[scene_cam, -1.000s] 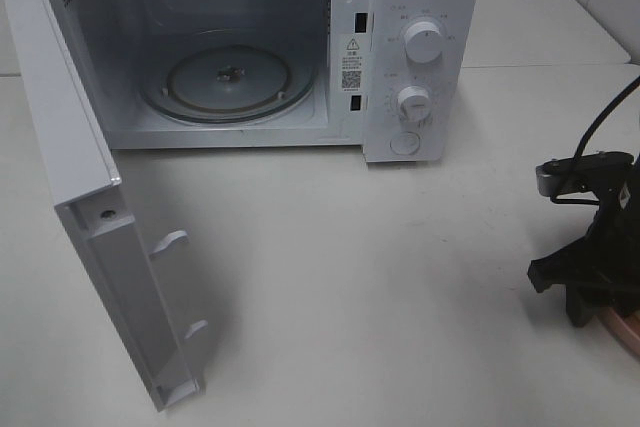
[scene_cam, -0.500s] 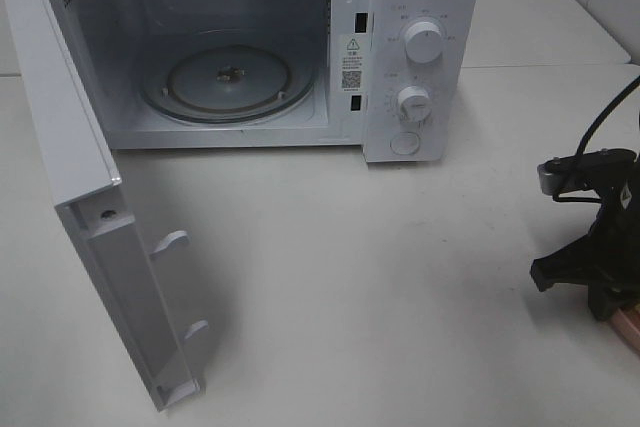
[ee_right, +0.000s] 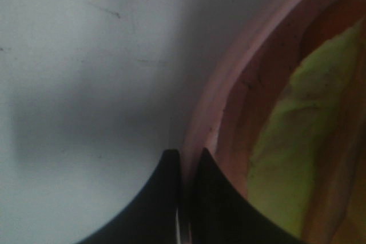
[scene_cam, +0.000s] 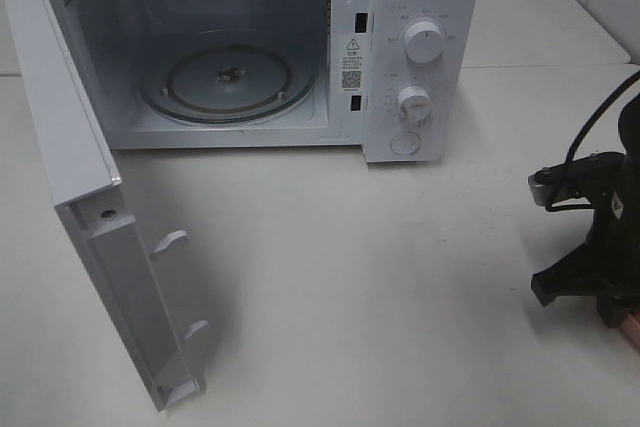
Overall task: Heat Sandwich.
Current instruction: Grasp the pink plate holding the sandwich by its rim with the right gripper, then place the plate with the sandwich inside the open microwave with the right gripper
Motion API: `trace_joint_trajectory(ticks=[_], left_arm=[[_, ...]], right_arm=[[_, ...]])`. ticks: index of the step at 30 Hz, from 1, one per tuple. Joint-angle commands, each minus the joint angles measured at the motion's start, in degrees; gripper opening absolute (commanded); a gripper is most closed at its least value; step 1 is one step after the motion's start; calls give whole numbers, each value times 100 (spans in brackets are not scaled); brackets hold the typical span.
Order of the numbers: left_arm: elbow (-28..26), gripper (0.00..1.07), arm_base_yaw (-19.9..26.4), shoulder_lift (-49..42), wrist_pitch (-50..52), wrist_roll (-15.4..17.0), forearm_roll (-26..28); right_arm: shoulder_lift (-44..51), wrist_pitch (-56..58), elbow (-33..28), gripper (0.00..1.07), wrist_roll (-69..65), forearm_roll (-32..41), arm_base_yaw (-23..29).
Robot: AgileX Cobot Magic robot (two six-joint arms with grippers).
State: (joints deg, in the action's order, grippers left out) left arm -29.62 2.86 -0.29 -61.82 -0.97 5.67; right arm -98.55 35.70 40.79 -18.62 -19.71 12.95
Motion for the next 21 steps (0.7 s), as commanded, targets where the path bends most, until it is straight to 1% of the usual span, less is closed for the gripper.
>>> trace_joint_trajectory(ticks=[1,7,13,19,21], left_arm=[[17,98,-29,-109,57,23,63],[17,98,-29,-109,57,23,63],[17,98,-29,-109,57,23,63],[17,98,-29,-109,57,23,63],[17,98,-29,-109,57,23,63]], right_arm=[[-6,183,52,0,-160,-160,115],[-6,435,80,0,-350,-395,143],[11,625,80,0,-481,-596,510],[304,814,80,0,-544,-762,722],[361,865,80,0,-544,-791,722]])
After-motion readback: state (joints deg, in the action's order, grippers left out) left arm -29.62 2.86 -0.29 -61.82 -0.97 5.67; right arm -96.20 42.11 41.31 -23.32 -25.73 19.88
